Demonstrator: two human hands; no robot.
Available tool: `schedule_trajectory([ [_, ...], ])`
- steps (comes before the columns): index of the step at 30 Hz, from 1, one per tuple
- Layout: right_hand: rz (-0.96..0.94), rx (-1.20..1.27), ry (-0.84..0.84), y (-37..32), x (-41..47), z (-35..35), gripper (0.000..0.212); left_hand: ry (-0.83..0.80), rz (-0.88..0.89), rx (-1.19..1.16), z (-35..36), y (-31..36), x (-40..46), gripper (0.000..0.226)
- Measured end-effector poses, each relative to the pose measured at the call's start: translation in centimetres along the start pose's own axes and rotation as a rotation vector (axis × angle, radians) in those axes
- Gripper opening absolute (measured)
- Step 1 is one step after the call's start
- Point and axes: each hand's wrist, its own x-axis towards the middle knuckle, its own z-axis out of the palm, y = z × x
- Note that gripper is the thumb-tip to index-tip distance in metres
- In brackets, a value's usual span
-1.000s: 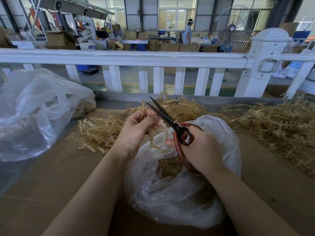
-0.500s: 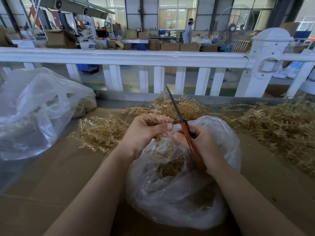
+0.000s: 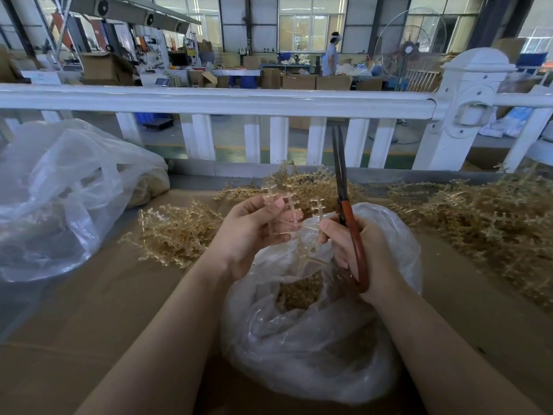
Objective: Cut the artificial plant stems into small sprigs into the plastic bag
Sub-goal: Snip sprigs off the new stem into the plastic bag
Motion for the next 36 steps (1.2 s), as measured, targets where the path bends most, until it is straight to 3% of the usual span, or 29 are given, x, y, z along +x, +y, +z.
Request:
schedule_trajectory([
  [9,0.019,0.120,0.014,0.0,-0.1,-0.1,0.011,-0.081,-0.200,0.156,-0.1,-0.1,-0.2,0.039],
  [14,-0.007,0.082,0.013,0.3,0.1,-0.4,0.020,-0.098,-0.201,0.139,-0.2,-0.1,-0.3,0.025],
  [21,0.010,0.145,0.010,0.4,0.2,-0.5,0.018,-0.126,-0.208,0.236,0.7,-0.3,-0.4,0.040],
  [28,-0.021,0.151,0.066,0.3,0.0,-0.4,0.031,-0.215,-0.170,0.093,0.0,0.1,-0.4,0.023],
  [32,-0.049,0.096,0.099,0.7,0.3,-0.6,0.019,-0.251,-0.163,0.020,0.1,0.0,-0.4,0.017],
  [36,-0.082,0.011,0.134,1.0,0.5,-0.3,0.017,-0.188,-0.158,-0.018,-0.1,-0.1,-0.3,0.017],
])
